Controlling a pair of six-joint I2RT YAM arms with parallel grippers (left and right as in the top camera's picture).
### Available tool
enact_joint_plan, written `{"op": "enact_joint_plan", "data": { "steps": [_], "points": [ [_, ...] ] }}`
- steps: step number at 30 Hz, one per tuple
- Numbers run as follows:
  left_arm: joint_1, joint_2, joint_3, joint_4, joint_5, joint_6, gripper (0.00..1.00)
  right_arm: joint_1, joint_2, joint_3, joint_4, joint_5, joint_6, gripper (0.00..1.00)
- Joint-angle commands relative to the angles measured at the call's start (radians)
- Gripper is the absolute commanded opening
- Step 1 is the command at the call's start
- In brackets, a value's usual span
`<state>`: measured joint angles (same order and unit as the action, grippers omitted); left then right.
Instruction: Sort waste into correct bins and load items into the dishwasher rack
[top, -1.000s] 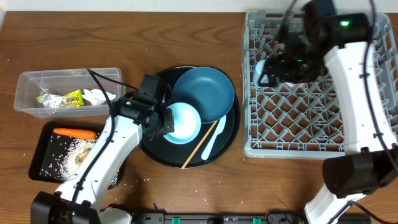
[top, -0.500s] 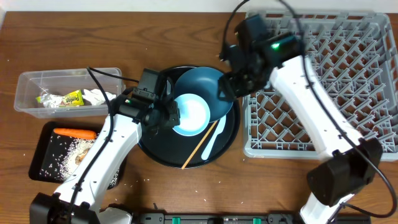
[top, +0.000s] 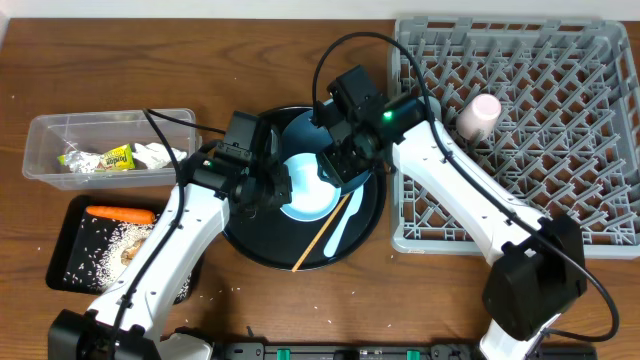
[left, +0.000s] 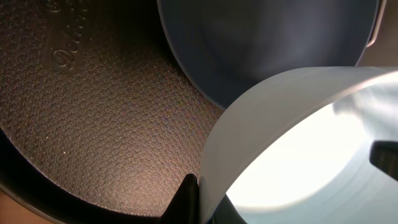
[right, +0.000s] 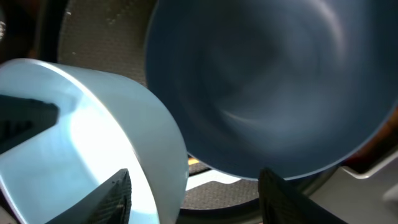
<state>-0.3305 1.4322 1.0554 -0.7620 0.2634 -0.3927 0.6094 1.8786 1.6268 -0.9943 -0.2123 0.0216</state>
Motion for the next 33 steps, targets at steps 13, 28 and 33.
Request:
{"op": "enact_joint_plan", "data": {
  "steps": [13,28,33],
  "points": [
    [-0.003,-0.009,0.03,-0.01,0.01,-0.004,0.06,0.025,0.006,-0.008,0.033,0.067,0.019,0.2],
    [-0.003,-0.009,0.03,-0.01,0.01,-0.004,0.06,0.028,0.006,-0.008,0.042,0.066,0.027,0.26],
    [-0.003,-0.009,0.03,-0.006,0.01,-0.004,0.06,0.033,0.006,-0.008,0.057,0.066,0.034,0.28]
  ]
}}
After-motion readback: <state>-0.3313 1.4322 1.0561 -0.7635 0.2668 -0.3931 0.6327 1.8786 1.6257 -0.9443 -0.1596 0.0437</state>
